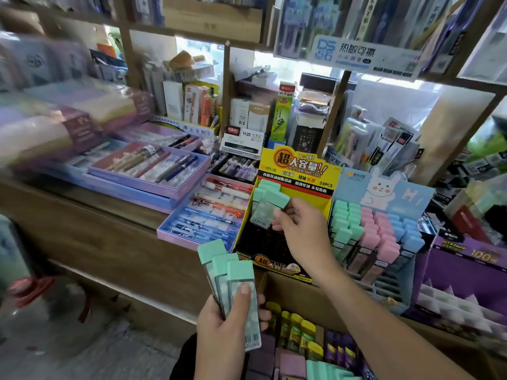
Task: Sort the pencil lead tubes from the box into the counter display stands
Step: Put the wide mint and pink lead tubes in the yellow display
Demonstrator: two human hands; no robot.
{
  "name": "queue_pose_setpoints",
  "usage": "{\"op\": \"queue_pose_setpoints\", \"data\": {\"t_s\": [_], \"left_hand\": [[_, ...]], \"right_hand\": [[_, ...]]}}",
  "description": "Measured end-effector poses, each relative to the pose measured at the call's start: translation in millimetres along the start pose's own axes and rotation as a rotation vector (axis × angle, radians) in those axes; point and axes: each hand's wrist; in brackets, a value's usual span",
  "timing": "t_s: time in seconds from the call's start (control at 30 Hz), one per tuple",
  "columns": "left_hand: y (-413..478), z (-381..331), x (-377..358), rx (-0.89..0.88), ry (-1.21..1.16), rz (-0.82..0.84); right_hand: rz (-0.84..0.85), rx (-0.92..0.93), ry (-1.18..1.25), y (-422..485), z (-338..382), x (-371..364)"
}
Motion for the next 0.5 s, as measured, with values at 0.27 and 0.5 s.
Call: {"op": "queue_pose_setpoints", "data": {"t_s": [0.27, 0.5], "left_hand": [[1.3, 2.9, 0.5, -0.014, 0.005, 0.003], [0.8, 2.9, 1.6, -0.021, 0.048, 0.001]], "right_hand": [[0.059, 0.053, -0.095, 5.6, 1.8, -1.9], [0.029, 0.024, -0.144, 8.4, -3.9, -6.3]]}}
Point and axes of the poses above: each hand's wrist, its own y-axis towards the middle knuckle, its own x-axis out of the back of the hand, z = x × y, and after that the axes turned 1 degree about z, right-handed
